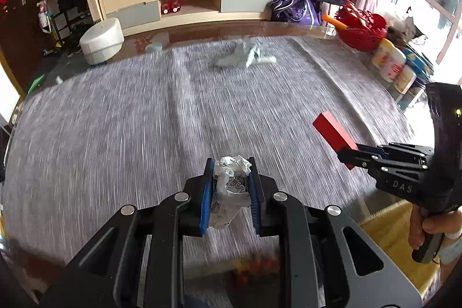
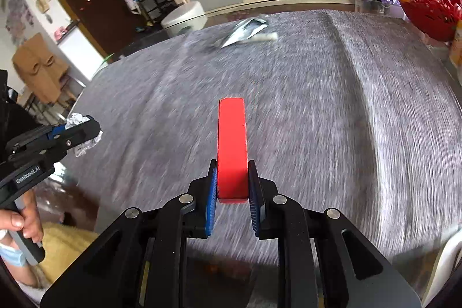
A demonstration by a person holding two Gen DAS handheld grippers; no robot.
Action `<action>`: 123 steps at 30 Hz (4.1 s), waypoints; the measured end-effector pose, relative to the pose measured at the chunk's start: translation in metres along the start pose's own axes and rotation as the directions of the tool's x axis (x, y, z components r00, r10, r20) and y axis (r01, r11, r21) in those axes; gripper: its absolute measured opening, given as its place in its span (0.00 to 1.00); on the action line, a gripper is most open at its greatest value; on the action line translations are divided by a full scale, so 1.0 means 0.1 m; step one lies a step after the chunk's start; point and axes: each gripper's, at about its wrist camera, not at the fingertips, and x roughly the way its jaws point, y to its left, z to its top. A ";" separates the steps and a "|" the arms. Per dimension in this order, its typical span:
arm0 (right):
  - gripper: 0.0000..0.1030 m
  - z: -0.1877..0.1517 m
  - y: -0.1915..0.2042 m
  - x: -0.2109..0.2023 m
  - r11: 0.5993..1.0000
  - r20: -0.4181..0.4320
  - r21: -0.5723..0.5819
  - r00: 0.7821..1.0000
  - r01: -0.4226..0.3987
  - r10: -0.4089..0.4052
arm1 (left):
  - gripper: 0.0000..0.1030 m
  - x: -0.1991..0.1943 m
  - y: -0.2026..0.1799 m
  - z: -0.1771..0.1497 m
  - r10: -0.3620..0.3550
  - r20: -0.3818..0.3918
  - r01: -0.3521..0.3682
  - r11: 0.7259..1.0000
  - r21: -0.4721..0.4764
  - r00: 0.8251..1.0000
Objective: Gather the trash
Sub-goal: 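Carry both items over the bin and open both tools to drop them, then reach the left tool to the silver-green foil packet and close on it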
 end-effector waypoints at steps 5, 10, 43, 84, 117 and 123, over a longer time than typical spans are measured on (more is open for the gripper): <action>0.20 -0.36 0.14 -0.17 0.999 -0.013 0.004 0.999 -0.037 0.037 | 0.20 -0.17 -0.07 -0.51 -0.019 -0.034 0.018 0.999 -0.038 0.999; 0.20 -0.69 0.23 -0.28 0.998 -0.037 0.009 0.997 -0.060 0.060 | 0.20 -0.23 -0.15 -0.95 -0.041 -0.071 0.036 0.997 -0.066 0.997; 0.22 -1.49 0.29 0.69 0.996 -0.303 0.033 0.951 0.078 -0.065 | 0.26 0.78 -0.27 -2.06 -0.111 -0.350 0.056 0.985 -0.162 0.930; 0.87 0.27 0.01 -0.08 0.987 0.020 0.056 0.989 0.149 -0.150 | 0.92 0.12 0.10 -0.49 0.010 -0.093 -0.020 0.994 -0.107 0.996; 0.87 1.97 -0.89 0.80 0.966 0.035 0.125 0.972 0.227 -0.233 | 0.91 1.70 -0.08 1.52 -0.022 -0.053 0.024 0.999 0.030 0.998; 0.86 2.03 -0.96 0.93 0.970 0.020 0.124 0.977 0.208 -0.212 | 0.72 1.99 -0.21 1.65 -0.036 -0.054 0.042 0.994 0.102 0.998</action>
